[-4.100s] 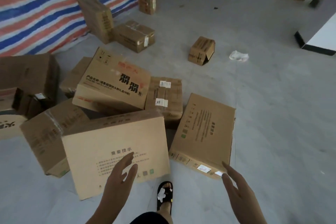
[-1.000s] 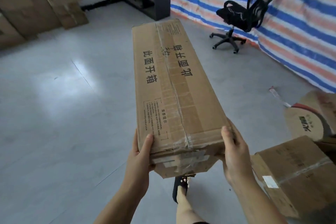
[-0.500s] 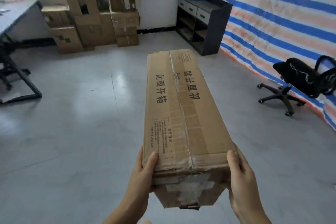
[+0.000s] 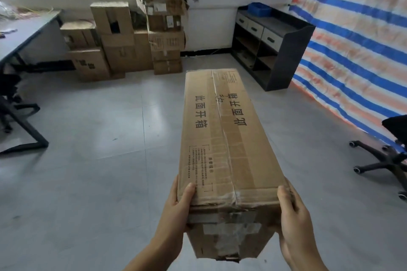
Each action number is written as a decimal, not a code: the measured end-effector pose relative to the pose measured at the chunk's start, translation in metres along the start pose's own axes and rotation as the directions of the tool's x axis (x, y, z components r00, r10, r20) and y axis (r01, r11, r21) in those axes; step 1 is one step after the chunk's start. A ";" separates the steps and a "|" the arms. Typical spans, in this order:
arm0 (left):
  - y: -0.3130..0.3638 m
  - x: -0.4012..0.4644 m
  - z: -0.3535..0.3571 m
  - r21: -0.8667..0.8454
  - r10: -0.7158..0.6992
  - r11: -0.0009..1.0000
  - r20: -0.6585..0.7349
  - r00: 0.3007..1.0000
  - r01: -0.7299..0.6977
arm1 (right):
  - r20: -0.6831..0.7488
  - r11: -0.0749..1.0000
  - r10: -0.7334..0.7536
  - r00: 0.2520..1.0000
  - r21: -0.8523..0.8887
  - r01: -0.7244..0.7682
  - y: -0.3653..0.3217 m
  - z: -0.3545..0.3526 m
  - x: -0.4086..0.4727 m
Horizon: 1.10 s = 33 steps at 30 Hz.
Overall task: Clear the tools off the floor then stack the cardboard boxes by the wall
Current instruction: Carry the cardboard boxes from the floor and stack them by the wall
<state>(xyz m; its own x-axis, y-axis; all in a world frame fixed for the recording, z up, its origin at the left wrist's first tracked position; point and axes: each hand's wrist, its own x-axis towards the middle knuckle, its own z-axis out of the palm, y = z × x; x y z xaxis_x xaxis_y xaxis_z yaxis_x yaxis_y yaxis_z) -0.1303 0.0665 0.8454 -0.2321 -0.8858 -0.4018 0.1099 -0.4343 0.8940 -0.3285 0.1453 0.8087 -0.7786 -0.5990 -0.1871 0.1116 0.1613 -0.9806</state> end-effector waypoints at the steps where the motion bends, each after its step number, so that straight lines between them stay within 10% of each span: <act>1: 0.012 0.021 0.004 0.012 0.006 1.000 0.004 1.000 -0.006 | -0.009 1.000 -0.006 1.000 0.020 0.006 -0.009 0.014 0.017; 33: 0.291 0.797 0.258 -0.002 0.054 0.999 -0.064 0.996 -0.054 | 0.068 0.999 0.040 0.997 0.003 -0.040 -0.199 0.389 0.800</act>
<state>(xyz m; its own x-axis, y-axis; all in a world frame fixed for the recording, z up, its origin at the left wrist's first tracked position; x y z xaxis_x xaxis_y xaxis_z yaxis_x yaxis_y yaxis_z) -0.5325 -0.7235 0.8368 -0.1631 -0.9167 -0.3647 0.1238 -0.3857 0.9143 -0.7332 -0.6714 0.8311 -0.7296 -0.6443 -0.2293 0.1445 0.1825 -0.9725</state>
